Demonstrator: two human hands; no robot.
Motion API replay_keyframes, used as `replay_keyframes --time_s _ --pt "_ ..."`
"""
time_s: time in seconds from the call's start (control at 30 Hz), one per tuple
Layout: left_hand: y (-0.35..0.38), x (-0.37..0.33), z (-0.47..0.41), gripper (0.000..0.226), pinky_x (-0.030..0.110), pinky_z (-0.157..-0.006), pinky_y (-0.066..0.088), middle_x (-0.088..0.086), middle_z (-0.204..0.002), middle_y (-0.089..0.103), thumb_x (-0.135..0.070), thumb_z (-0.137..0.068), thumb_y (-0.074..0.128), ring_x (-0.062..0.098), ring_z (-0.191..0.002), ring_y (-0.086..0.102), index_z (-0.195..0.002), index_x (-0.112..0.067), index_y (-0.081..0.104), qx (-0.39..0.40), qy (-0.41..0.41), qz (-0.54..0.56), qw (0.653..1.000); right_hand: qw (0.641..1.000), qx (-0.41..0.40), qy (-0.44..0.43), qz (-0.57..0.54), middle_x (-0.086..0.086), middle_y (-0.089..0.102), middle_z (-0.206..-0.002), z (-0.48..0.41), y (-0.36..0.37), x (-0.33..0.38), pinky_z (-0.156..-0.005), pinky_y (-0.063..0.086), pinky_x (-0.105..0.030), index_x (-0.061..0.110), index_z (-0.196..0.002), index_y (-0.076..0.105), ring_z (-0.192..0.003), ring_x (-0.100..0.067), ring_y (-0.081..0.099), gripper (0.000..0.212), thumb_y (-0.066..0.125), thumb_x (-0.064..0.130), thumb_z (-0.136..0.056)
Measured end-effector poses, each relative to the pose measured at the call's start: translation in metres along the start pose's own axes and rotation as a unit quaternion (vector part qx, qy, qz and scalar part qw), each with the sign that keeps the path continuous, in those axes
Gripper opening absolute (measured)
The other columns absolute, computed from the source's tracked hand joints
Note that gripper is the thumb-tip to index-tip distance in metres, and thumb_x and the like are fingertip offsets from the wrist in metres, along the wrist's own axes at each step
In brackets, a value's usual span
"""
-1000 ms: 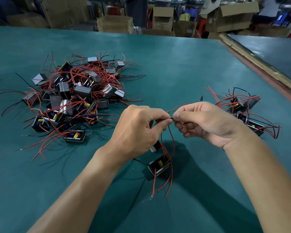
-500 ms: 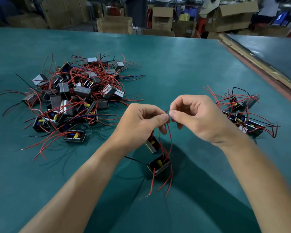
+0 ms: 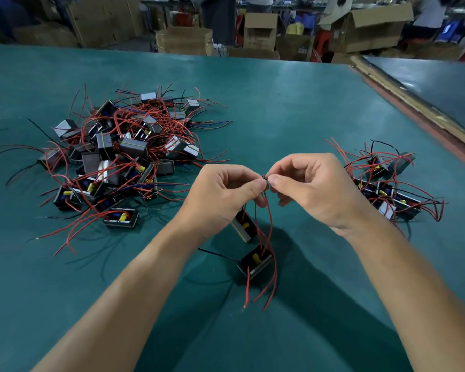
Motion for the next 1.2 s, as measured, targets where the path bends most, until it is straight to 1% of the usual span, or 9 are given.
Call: replay_keyframes --time_s 0.1,0.17,0.37,0.5,0.63,0.7,0.87,1.03,1.2 --pt "0.0 0.002 0.0 0.021 0.022 -0.047 0.029 -0.001 -0.059 0.067 -0.008 -0.095 0.058 0.022 -0.055 0.038 -0.077 -0.005 0.07 0.013 -0.032 0.017 0.999 0.999 0.001 -0.023 0.023 -0.003 0.07 -0.068 0.001 0.0 0.007 -0.057 0.054 -0.027 0.012 -0.079 0.072 -0.062 -0.011 0.061 0.015 0.068 0.003 -0.089" --pt "0.001 0.004 -0.001 0.024 0.026 -0.048 0.026 0.0 -0.057 0.065 -0.009 -0.095 0.057 0.026 -0.059 0.034 -0.075 -0.008 0.069 0.021 -0.054 0.027 0.998 0.998 0.001 -0.042 0.043 -0.006 0.071 -0.07 0.001 0.001 0.01 -0.058 0.053 -0.032 0.012 -0.079 0.072 -0.062 -0.015 0.06 0.013 0.068 0.004 -0.088" --pt "0.006 0.014 0.003 0.034 0.02 -0.048 0.028 0.0 -0.051 0.055 -0.014 -0.093 0.055 0.011 -0.049 0.039 -0.061 -0.018 0.065 0.069 -0.149 0.062 0.985 0.991 0.003 -0.098 0.095 0.006 0.069 -0.067 0.004 0.002 0.017 -0.06 0.045 -0.017 0.013 -0.076 0.071 -0.059 -0.005 0.058 0.014 0.071 0.002 -0.085" --pt "0.007 0.025 0.006 0.037 0.019 -0.049 0.03 -0.005 -0.051 0.051 -0.017 -0.092 0.052 0.006 -0.048 0.043 -0.058 -0.02 0.065 0.076 -0.21 0.105 0.969 0.964 -0.035 -0.18 0.192 0.004 0.067 -0.069 0.008 0.004 0.03 -0.058 0.046 -0.021 0.014 -0.079 0.072 -0.061 -0.012 0.057 0.009 0.073 0.007 -0.085" --pt "0.004 0.021 0.002 0.027 0.016 -0.045 0.03 -0.002 -0.054 0.057 -0.017 -0.093 0.057 0.007 -0.046 0.039 -0.068 -0.018 0.067 0.051 -0.169 0.093 0.98 0.985 -0.036 -0.107 0.131 0.007 0.07 -0.071 0.004 -0.004 0.017 -0.062 0.047 -0.019 0.018 -0.083 0.073 -0.062 -0.007 0.061 0.009 0.073 0.009 -0.086" --pt "0.0 0.018 0.0 0.021 0.016 -0.044 0.031 -0.001 -0.054 0.059 -0.017 -0.093 0.06 0.007 -0.044 0.038 -0.074 -0.015 0.066 0.017 -0.141 0.087 0.986 0.989 -0.028 -0.071 0.128 0.004 0.071 -0.07 0.002 -0.004 0.01 -0.063 0.051 -0.024 0.016 -0.083 0.071 -0.062 -0.011 0.064 0.005 0.072 0.012 -0.086" --pt "-0.011 0.013 -0.002 0.015 0.016 -0.043 0.036 0.0 -0.058 0.065 -0.017 -0.093 0.062 0.01 -0.044 0.041 -0.078 -0.012 0.064 -0.05 -0.095 0.092 0.99 0.985 0.071 -0.014 0.155 -0.001 0.066 -0.06 0.005 0.015 0.0 -0.052 0.042 -0.029 0.017 -0.069 0.068 -0.051 -0.006 0.051 0.034 0.064 0.047 -0.084" --pt "-0.018 0.011 -0.003 0.02 0.017 -0.041 0.038 0.001 -0.059 0.066 -0.012 -0.095 0.059 0.009 -0.041 0.043 -0.076 -0.009 0.064 -0.094 -0.075 0.063 0.991 0.976 0.118 -0.002 0.182 0.006 0.063 -0.056 0.005 0.021 -0.005 -0.052 0.039 -0.021 0.023 -0.064 0.064 -0.049 -0.004 0.049 0.027 0.068 0.023 -0.091" --pt "-0.021 0.014 -0.003 0.027 0.019 -0.043 0.038 -0.002 -0.054 0.063 -0.01 -0.096 0.054 0.01 -0.041 0.044 -0.072 -0.008 0.066 -0.119 -0.08 -0.004 0.99 0.981 0.089 0.022 0.172 0.0 0.057 -0.053 0.004 0.015 -0.009 -0.053 0.036 -0.024 0.019 -0.064 0.059 -0.049 -0.007 0.042 0.024 0.063 0.02 -0.088"
Point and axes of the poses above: each hand's wrist, its own z-axis away from the middle knuckle, its own y-axis out of the palm, x = y × z, the point moved 8 cm from there along -z, towards the middle knuckle
